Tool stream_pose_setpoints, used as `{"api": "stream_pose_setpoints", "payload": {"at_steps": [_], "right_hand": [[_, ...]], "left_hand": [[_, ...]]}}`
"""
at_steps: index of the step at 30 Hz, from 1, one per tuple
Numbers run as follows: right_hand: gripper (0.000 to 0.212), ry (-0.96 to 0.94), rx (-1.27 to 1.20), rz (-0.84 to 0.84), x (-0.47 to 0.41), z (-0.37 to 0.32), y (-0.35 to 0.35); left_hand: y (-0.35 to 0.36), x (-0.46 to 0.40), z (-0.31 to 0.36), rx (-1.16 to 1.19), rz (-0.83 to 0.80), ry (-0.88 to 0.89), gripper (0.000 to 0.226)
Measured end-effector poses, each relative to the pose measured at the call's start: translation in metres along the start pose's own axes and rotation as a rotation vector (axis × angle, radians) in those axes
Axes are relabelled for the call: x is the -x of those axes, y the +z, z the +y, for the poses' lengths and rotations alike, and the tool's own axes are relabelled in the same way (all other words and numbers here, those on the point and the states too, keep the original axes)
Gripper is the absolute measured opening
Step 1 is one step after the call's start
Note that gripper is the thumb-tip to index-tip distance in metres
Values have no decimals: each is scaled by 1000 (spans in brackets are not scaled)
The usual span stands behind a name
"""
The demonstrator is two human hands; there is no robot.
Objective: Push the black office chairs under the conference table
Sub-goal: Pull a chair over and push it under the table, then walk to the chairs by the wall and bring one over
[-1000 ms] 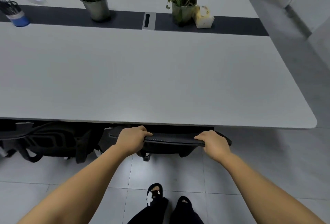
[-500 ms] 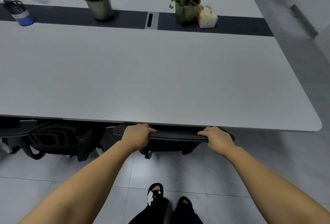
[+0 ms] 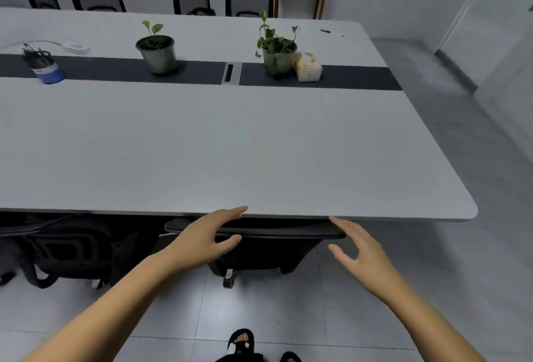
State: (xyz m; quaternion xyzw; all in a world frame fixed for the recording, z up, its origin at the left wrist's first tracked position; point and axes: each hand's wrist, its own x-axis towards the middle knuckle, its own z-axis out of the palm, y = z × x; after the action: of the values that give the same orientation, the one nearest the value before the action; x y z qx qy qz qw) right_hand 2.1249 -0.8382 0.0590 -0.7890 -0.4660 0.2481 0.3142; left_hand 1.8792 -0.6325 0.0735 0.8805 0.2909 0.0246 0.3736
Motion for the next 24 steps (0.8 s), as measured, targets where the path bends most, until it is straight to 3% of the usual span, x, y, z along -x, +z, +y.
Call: {"api": "stream_pose_setpoints", "payload": {"at_steps": [7,13,17,24], "right_hand": [[57,34,-377,258,68,-24,1],[76,92,-506,378,111,-32,18],[79,158,-518,484,126,-31,21],[73,291,-521,783,152,-51,44]], "left_hand": [[30,68,46,379,292,-17,55],[57,104,68,563,558,-33,47],[56,100,67,549,502,1,47],[38,71,58,437,254,159,49]]}}
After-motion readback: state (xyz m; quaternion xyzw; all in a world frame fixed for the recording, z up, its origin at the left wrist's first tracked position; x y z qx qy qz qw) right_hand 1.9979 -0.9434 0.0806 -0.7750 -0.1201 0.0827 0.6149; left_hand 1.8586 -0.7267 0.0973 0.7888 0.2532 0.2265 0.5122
